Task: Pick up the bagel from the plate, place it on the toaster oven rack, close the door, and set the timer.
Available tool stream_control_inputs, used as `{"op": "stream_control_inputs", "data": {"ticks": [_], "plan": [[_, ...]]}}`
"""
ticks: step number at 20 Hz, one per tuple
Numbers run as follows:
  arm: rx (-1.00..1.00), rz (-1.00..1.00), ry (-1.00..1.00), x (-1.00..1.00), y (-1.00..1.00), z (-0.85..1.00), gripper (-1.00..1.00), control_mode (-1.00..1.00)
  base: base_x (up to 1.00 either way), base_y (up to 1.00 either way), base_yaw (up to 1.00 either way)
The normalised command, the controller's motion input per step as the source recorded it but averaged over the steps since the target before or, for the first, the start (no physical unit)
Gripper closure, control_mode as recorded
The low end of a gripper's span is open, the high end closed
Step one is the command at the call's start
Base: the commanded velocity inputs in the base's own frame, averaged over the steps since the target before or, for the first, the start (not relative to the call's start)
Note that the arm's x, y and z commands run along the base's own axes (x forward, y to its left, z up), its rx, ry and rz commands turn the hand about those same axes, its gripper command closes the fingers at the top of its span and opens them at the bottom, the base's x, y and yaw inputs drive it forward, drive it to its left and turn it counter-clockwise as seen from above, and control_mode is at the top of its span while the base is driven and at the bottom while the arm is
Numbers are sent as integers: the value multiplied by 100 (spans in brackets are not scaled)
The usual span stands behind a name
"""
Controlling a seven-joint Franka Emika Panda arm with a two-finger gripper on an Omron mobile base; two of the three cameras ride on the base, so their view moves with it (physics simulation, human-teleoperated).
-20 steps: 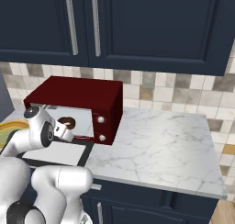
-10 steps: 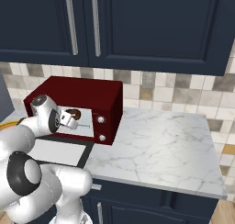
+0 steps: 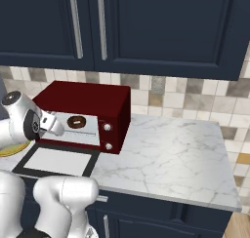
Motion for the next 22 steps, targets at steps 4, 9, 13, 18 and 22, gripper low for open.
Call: {"op": "stream_control_inputs", "data": {"ticks": [4, 9, 13, 18, 22], "plan": [[-20, 31, 28, -87, 72, 58, -100, -100, 0, 0, 0], [-31, 34, 19, -94, 90, 24, -100, -100, 0, 0, 0], [-43, 19, 1, -81, 68, 0, -100, -100, 0, 0, 0], [-39, 4, -6, -36, 35, -18, -100, -100, 0, 0, 0], [-27, 0, -10, -14, 9, -32, -100, -100, 0, 0, 0]]}}
